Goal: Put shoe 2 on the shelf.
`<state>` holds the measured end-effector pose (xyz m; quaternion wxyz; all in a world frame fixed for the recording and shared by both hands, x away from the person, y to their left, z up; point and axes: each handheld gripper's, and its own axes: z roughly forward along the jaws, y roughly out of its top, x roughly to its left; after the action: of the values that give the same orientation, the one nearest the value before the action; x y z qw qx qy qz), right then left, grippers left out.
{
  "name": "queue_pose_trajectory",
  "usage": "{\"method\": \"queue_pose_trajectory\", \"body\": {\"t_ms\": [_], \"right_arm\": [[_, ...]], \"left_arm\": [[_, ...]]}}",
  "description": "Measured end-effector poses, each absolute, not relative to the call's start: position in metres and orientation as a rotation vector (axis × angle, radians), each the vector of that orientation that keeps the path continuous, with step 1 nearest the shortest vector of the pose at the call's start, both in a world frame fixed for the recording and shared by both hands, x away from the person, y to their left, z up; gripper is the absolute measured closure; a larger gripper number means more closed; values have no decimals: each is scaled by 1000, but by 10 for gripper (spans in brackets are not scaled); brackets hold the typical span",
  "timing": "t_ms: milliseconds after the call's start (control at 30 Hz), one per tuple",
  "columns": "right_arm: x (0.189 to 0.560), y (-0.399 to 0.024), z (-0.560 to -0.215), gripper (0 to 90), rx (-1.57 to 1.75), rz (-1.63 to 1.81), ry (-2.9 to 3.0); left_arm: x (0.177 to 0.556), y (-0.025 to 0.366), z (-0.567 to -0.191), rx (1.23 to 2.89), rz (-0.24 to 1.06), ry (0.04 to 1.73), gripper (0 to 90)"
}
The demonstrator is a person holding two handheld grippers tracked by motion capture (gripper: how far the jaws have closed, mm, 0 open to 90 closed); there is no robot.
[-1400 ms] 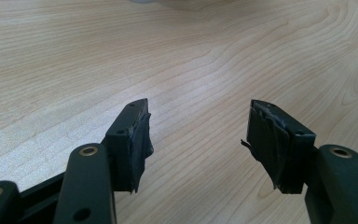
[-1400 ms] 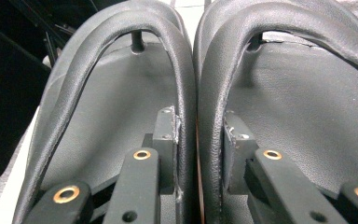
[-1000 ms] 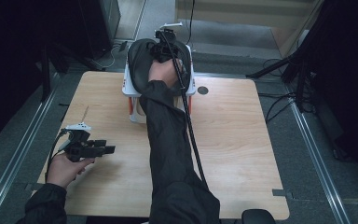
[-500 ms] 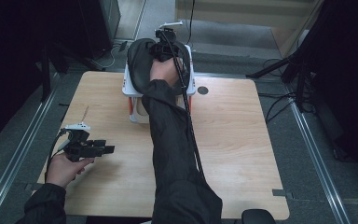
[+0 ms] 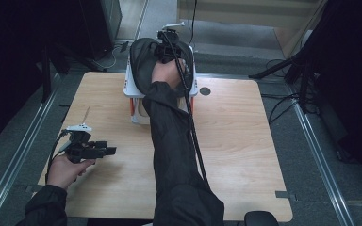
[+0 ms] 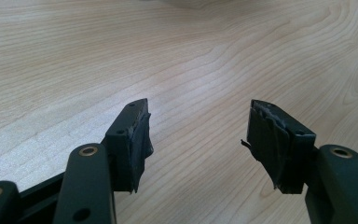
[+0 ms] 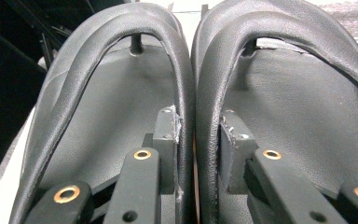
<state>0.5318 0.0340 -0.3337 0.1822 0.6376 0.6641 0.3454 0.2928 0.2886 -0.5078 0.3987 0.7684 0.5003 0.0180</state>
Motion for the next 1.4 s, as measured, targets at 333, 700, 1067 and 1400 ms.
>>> {"method": "queue_pose_trajectory", "body": {"t_ms": [333, 700, 1067, 1400], "right_arm": [[527, 30, -331, 576, 1791, 1038, 1881], [513, 14, -314, 622, 1710, 1132, 1965], [494, -3, -308, 900, 1497, 1139, 2121], [474, -18, -317, 900, 1407, 1175, 2209]], "left_arm": [[293, 289, -508, 1947, 40, 1270, 396], [293, 289, -508, 1953, 53, 1272, 395], [293, 290, -508, 1946, 62, 1278, 397], [292, 290, -507, 1951, 62, 1274, 398]]}}
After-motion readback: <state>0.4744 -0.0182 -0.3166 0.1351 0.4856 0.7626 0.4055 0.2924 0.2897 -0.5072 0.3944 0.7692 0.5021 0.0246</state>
